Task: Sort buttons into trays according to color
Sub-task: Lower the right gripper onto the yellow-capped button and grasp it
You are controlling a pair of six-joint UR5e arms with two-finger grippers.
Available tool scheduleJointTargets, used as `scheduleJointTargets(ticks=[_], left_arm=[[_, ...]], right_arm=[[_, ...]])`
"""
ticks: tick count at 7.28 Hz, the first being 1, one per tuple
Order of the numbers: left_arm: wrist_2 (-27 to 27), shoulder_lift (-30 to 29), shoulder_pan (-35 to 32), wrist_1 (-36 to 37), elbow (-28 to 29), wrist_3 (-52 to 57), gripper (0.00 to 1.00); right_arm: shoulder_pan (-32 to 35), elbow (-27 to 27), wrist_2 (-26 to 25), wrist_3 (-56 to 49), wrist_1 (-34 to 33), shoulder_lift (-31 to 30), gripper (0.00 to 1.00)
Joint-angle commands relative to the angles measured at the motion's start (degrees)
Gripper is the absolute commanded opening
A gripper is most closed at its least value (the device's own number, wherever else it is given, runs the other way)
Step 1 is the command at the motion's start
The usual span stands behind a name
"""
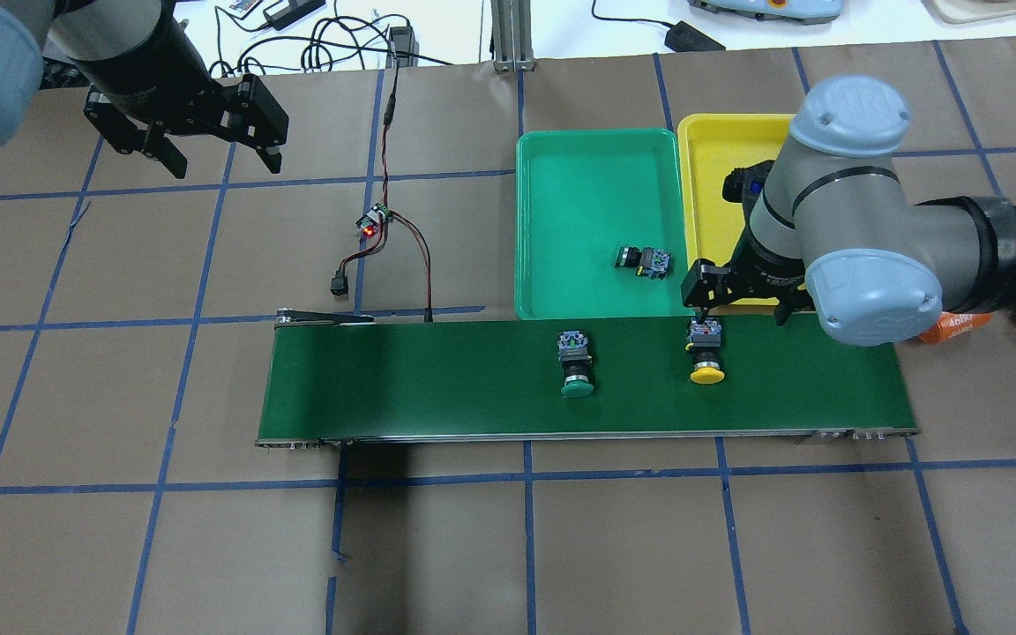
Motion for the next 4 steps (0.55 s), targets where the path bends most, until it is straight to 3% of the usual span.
scheduleJointTargets(ticks=[1,3,4], left_arm=[[0.0,-0.3,0.0,-1.3,0.0,0.1,1.00],[0.5,0.0,0.2,-3.5,-0.8,6.7,1.00],[0.2,0.4,0.2,-2.1,-2.1,8.7,1.00]], right_arm=[[0.5,0.1,0.1,0.4,-0.4,0.8,1.00],[0.4,0.1,-0.3,-0.5,-0.6,3.9,1.00],[0.4,0.1,0.0,-0.5,-0.7,3.9,0.79]])
